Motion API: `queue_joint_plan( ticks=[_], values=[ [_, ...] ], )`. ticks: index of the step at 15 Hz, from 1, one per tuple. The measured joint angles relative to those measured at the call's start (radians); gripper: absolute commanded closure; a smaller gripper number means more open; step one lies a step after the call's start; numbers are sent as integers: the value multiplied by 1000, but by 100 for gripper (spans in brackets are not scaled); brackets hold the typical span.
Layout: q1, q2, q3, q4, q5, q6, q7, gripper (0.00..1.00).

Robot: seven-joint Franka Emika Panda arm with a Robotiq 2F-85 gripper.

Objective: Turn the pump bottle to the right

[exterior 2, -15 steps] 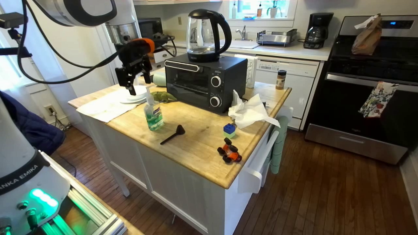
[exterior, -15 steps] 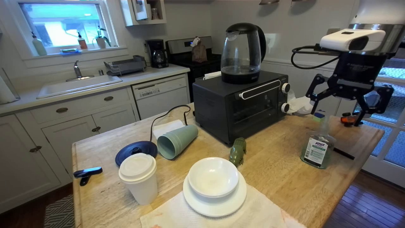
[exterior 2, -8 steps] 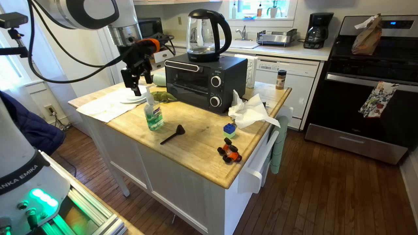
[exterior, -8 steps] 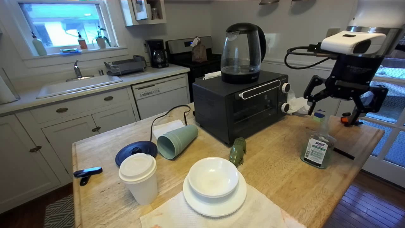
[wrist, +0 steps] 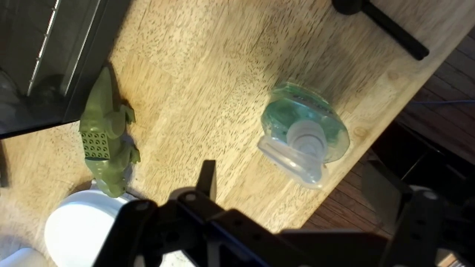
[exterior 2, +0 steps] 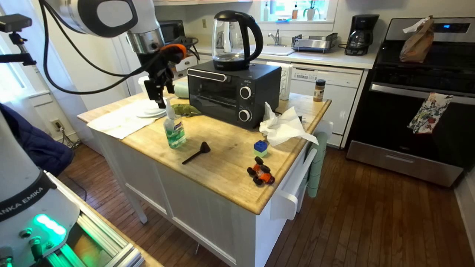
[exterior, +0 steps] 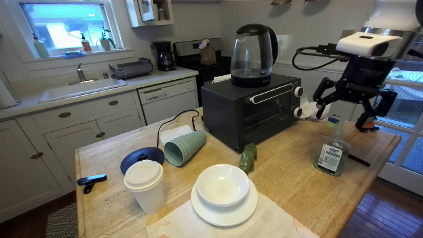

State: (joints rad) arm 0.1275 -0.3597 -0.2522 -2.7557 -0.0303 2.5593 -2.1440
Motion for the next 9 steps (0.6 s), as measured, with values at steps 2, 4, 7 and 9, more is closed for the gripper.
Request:
queue_joint_plan(
  ticks=[2,4,7,9],
  values=[
    [0,5,-1,0,22,5,-47,7],
    [0,8,-2,0,38,5,-85,6],
    [0,12,-2,0,63,5,-135,13],
    [0,13,-2,0,73,5,-160,10]
  ],
)
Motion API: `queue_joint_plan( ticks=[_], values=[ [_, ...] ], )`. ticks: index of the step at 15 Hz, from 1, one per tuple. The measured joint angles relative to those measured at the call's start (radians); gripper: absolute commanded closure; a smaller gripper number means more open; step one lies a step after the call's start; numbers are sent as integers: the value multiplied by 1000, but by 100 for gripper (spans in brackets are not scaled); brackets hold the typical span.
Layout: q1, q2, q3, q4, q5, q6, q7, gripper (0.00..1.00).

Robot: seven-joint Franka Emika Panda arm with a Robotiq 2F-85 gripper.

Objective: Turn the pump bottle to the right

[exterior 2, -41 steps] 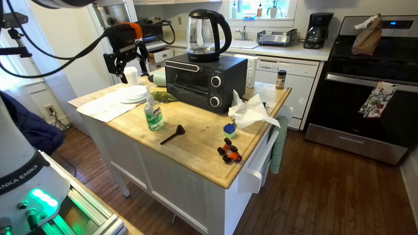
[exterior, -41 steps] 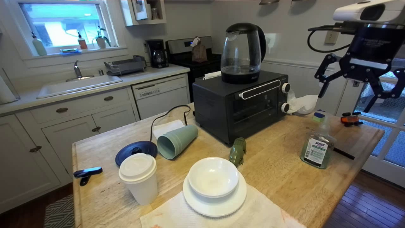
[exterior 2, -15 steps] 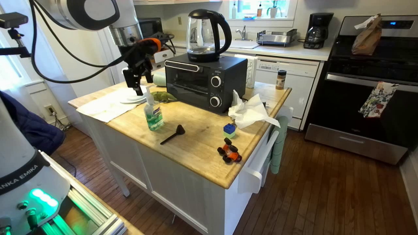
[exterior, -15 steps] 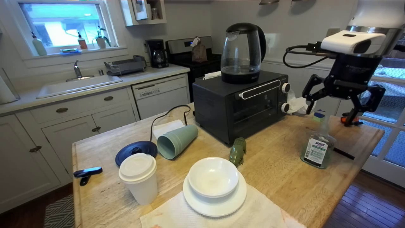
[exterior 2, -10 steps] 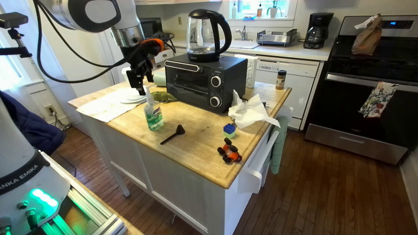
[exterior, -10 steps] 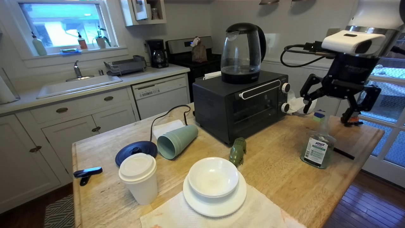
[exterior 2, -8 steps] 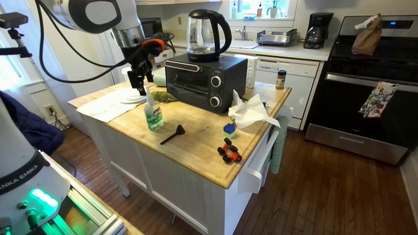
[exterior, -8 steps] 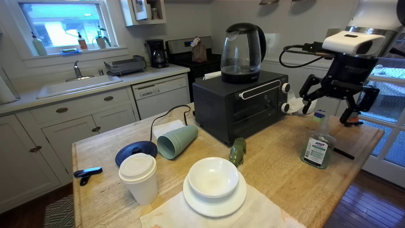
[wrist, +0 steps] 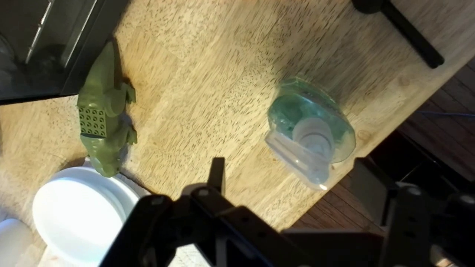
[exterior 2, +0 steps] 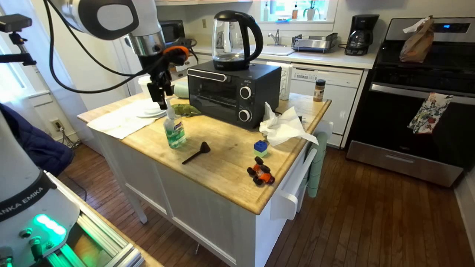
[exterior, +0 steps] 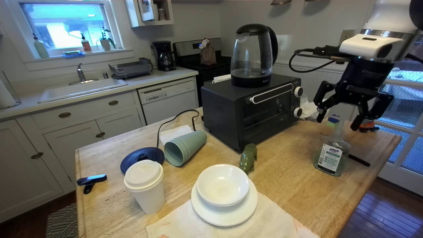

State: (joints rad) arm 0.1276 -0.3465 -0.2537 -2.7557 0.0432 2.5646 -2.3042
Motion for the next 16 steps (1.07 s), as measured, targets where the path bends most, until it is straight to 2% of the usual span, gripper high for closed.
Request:
queue_joint_plan(
  ticks=[3,10,11,13,14,16],
  values=[
    [0,2,0,0,14,2,-31,0],
    [-4,9,0,0,16,46,-104,0],
    [-4,11,0,0,16,49,-111,3],
    [-4,17,0,0,16,53,-131,18],
    [-4,20,0,0,16,53,-139,30],
    [-4,25,0,0,16,53,-152,47]
  ],
)
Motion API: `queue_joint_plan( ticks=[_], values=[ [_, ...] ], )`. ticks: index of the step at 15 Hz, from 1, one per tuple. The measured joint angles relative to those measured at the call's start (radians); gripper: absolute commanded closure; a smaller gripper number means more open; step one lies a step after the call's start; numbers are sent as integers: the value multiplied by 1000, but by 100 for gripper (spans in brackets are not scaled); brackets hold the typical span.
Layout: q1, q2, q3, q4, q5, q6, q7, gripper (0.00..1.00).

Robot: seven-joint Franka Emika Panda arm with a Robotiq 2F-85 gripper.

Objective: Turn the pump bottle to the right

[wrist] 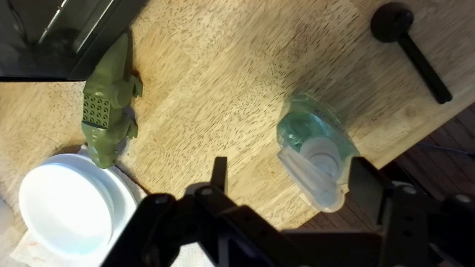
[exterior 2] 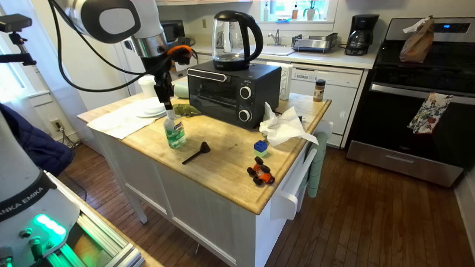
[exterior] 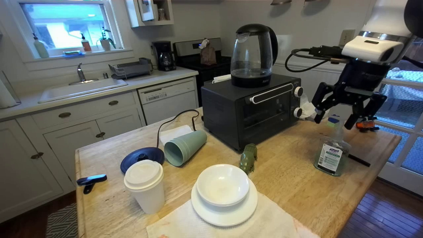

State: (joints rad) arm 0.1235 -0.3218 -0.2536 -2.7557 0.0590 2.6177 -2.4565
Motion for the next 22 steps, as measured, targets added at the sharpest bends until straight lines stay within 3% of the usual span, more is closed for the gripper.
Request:
queue_joint_plan(
  ticks=[2,4,8,17,22],
  values=[
    [0,3,0,0,0,0,-14,52],
    [0,3,0,0,0,0,-23,73],
    [0,3,1,0,0,0,-27,93],
    [-2,6,1,0,0,-1,-26,96],
    [-59,7,54,7,-35,-26,86,96]
  ],
)
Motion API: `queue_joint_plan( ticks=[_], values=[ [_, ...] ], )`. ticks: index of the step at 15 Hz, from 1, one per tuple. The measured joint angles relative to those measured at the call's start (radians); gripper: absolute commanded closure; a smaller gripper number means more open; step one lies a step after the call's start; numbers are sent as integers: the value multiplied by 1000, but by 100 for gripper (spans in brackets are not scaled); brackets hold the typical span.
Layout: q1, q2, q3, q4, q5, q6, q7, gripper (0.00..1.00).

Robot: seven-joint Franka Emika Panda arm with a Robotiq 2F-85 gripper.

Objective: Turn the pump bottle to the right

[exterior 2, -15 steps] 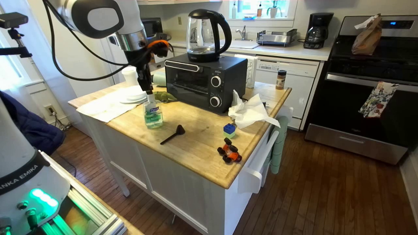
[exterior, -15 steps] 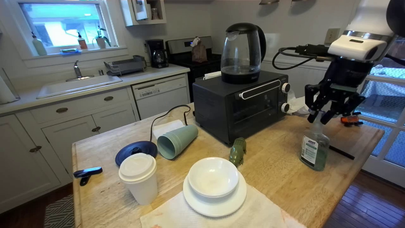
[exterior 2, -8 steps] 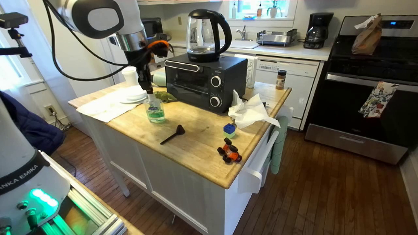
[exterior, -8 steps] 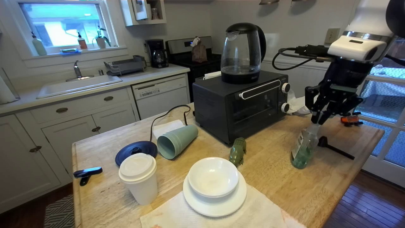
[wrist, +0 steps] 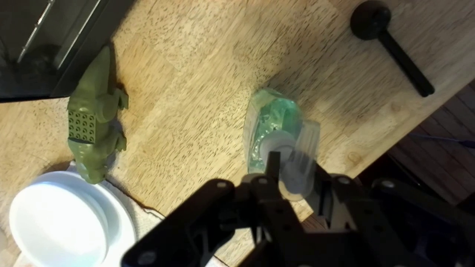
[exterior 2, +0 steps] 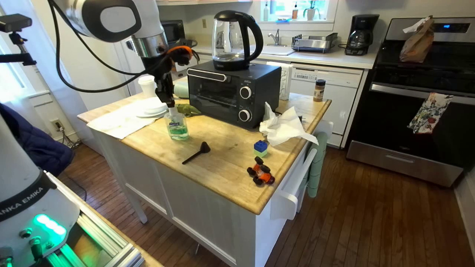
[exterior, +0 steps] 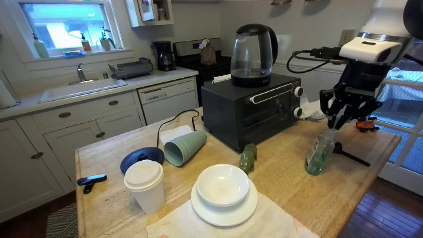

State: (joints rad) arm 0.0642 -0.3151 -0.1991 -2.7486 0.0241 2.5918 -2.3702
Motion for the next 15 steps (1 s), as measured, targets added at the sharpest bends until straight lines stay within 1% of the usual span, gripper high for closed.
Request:
queue_joint_plan(
  ticks=[3,5,9,10,11,12,13,15],
  values=[
    [-52,0,49,13,-71,-48,141,96],
    [-74,0,71,23,-107,-83,234,96],
    [-79,1,97,40,-127,-140,390,96],
    [-79,2,102,42,-128,-150,422,94],
    [-79,2,106,44,-129,-159,453,86],
    [-79,2,109,46,-131,-167,481,60],
    [-79,3,111,48,-135,-172,508,56],
    [-79,6,114,51,-152,-173,561,44]
  ],
)
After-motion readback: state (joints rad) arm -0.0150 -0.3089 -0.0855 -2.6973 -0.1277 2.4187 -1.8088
